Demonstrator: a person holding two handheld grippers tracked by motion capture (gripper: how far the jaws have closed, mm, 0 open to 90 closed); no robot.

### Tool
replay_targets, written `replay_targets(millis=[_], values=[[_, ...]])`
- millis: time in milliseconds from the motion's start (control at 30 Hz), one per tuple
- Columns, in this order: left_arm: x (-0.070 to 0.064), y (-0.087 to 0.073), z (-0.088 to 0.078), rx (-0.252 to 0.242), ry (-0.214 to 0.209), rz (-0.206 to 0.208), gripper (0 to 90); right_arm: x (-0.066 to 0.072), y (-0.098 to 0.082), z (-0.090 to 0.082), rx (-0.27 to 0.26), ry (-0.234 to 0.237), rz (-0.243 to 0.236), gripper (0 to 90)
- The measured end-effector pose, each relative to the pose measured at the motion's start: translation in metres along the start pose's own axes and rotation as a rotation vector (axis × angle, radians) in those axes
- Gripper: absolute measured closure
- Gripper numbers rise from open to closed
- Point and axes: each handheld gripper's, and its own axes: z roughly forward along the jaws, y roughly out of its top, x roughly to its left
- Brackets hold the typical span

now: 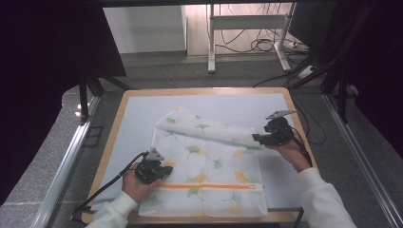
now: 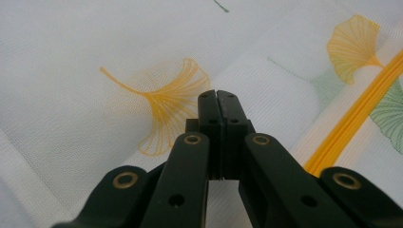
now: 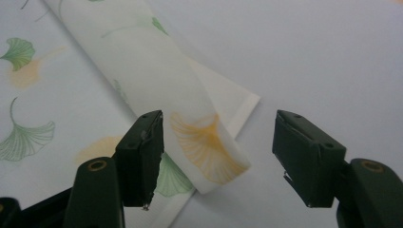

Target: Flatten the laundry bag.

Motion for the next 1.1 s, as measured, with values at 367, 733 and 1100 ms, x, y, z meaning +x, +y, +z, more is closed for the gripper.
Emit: replay_targets(millis=[367,733,1100], values=[[0.0,0.0,0.0,-0.001,0.0,0.004,90.0,-0.004,0.0,0.02,0.061,0.043,-0.036,86.9],[0.0,0.0,0.0,0.0,0.002,0.005,90.0,-0.011,0.038,0.018,-0.005,-0.075,-0.11,87.4],[0.0,0.0,0.0,0.003,0.0,0.007,90.0,-0.041,0.075,0.056,0.0,-0.137,-0.072,87.1]])
